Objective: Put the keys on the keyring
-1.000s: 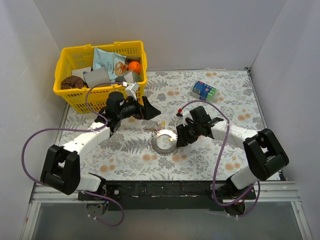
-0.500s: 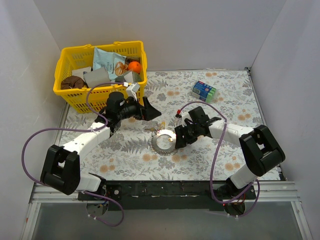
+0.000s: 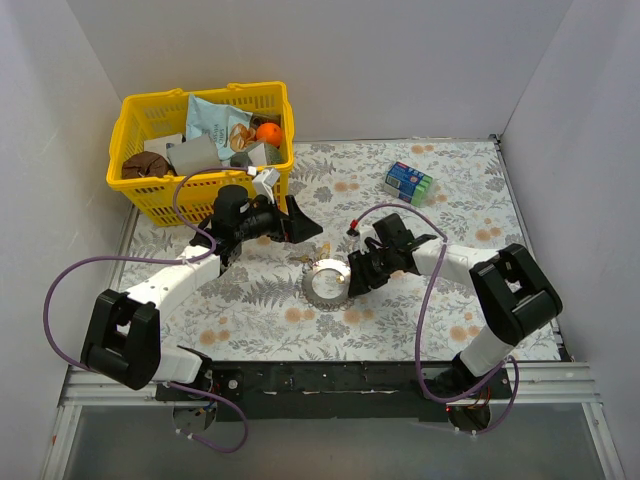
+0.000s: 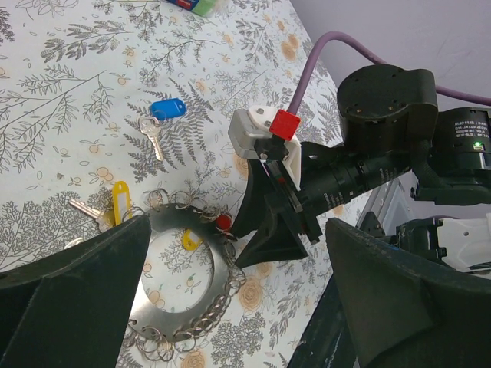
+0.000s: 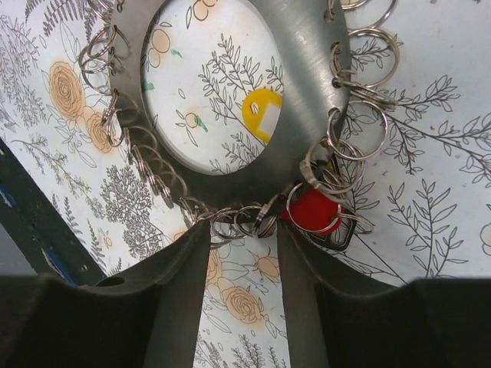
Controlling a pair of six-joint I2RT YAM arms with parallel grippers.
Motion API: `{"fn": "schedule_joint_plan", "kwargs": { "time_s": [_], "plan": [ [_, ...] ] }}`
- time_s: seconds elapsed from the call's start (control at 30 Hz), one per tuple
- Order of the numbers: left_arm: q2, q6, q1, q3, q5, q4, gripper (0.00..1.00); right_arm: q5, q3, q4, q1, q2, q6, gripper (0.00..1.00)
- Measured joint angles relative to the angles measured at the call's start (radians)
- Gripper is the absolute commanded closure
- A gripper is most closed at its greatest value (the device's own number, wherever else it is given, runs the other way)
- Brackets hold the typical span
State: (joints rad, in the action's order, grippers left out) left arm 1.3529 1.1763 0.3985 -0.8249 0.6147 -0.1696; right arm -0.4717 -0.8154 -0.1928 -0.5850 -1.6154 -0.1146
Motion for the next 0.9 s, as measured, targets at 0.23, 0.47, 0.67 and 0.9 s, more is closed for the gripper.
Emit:
{"fn": "schedule_joint_plan", "kwargs": {
  "time_s": [0.23, 0.47, 0.67, 0.9],
  "plan": [
    [0.000, 0.003, 0.000, 0.004, 0.003, -0.004, 0.02, -0.034, -0.002, 0.038, -0.002, -0.028, -0.022, 0.58],
    [0.001, 0.003, 0.000, 0.017, 0.008, -0.008, 0.03, -0.055, -0.008, 0.064, -0.012, -0.058, -0.040, 0.76],
    [0.040, -0.016, 0.000, 0.014, 0.032, 0.021, 0.09, -0.064, -0.013, 0.060, -0.013, -0.061, -0.056, 0.53],
    [0.142, -0.030, 0.003, -0.010, 0.075, 0.112, 0.22, -0.014, -0.009, 0.032, -0.018, 0.003, -0.066, 0.44]
  ]
}}
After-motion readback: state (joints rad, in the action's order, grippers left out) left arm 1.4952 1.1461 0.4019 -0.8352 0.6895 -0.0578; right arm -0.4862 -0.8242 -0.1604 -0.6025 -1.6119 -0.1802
